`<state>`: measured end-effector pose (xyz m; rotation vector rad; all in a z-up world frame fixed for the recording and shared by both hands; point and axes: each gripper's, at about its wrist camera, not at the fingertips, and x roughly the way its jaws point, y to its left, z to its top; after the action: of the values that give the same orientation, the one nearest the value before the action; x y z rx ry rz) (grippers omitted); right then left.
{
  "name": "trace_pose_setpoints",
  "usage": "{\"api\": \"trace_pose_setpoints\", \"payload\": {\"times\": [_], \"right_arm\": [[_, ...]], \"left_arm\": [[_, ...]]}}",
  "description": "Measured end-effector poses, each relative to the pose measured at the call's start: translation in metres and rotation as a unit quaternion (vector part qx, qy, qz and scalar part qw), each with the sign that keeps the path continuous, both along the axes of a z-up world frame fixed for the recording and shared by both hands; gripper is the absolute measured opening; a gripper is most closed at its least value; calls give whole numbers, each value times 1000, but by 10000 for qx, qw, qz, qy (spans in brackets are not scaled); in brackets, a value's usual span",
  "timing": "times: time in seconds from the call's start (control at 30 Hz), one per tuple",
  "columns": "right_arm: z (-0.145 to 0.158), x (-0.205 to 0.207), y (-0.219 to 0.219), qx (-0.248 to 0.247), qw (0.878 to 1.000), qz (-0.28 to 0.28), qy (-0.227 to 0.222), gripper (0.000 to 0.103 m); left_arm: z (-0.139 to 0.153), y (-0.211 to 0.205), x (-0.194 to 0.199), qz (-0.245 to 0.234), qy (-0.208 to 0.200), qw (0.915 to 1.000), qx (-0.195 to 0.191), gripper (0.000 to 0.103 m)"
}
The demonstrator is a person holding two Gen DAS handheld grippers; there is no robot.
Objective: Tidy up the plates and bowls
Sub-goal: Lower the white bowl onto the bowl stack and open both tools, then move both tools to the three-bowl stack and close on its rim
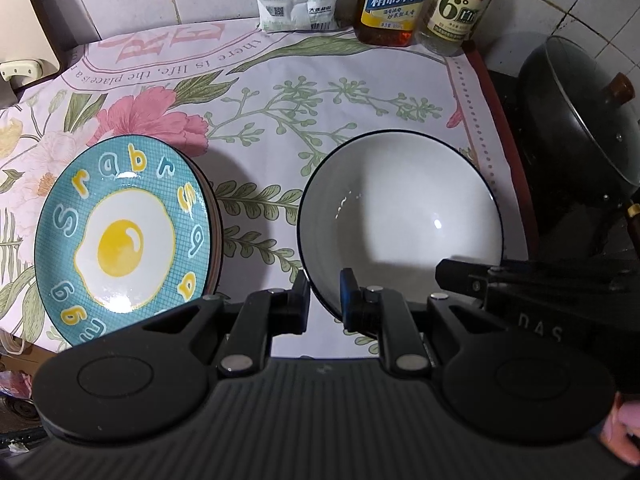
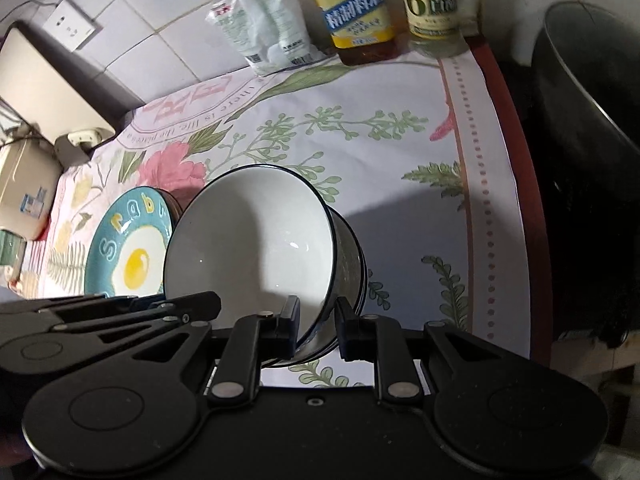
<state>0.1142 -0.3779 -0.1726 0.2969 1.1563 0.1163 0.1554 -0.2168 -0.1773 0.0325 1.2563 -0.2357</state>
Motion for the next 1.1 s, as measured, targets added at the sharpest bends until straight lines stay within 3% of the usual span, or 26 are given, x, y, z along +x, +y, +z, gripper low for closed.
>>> {"api": "trace_pose_setpoints", "payload": {"times": [0.17,0.47,0.8,1.1], "right_arm": [[5,-1,6,-559,9981,145,-235,28],[2,-8,-7,-140,9994,15,-310,29],[31,-52,-12,-108,9899,574,-1293,30],[54,-104,-9,-334,9734,1051,-2010,44]], "left_arm": [[-5,3,1,41,96,9999,-60,16],[0,4,-1,87,57,9999,-113,17],[24,16,-29,198,-190,9995,-129,18],[46,22,-71,312,-479,9969,-536,21]]}}
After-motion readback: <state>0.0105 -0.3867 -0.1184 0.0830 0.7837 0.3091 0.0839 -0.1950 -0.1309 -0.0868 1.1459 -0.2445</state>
